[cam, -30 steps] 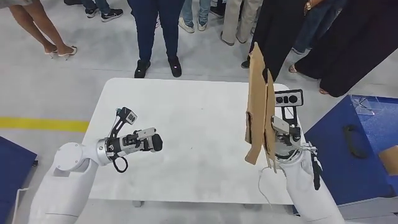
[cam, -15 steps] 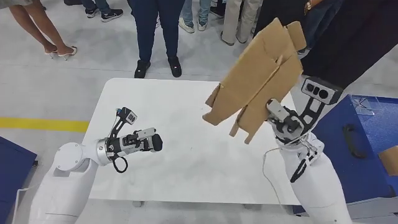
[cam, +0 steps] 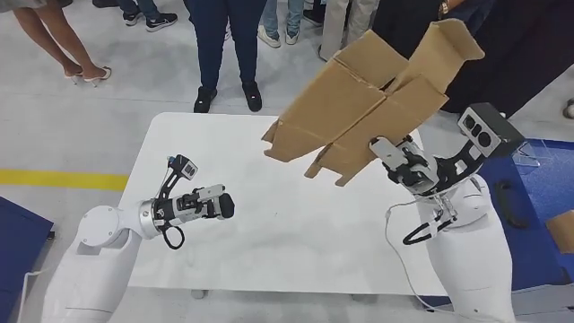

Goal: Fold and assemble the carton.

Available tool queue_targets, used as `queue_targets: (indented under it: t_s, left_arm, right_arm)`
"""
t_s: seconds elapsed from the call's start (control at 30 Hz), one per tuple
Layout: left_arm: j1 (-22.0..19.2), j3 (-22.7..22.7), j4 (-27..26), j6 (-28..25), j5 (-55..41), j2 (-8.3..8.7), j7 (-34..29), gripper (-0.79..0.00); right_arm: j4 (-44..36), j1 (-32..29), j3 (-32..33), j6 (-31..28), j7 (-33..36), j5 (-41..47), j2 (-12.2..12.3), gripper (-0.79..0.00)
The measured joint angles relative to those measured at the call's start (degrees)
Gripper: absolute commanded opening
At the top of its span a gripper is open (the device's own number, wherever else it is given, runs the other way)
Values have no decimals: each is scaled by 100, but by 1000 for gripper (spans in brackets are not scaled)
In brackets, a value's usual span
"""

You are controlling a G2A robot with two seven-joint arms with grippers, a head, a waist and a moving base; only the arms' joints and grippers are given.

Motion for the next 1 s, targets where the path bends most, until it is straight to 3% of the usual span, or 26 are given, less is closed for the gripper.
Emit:
queue_targets:
  t_s: [0.33,0.47,0.6,0.7,0.8,1.0]
  left_arm:
    - [0,0,0,0,0,0,0,0]
    - [0,0,0,0,0,0,0,0]
    - [0,0,0,0,0,0,0,0]
    - [0,0,0,0,0,0,0,0]
    - [0,0,0,0,0,0,0,0]
    - [0,0,0,0,0,0,0,0]
  right_arm:
    - [-209,44,55,0,127,-240,14,-785]
    - [-831,249,343,0,304,-1808,63,-785]
    - [-1354,331,291,0,-494,-3590,90,-785]
    - [-1370,330,281,0,-872,-4260,94,-785]
    - [-1363,329,283,0,-550,-3883,93,-785]
    - [-1364,329,283,0,-547,-3779,93,-785]
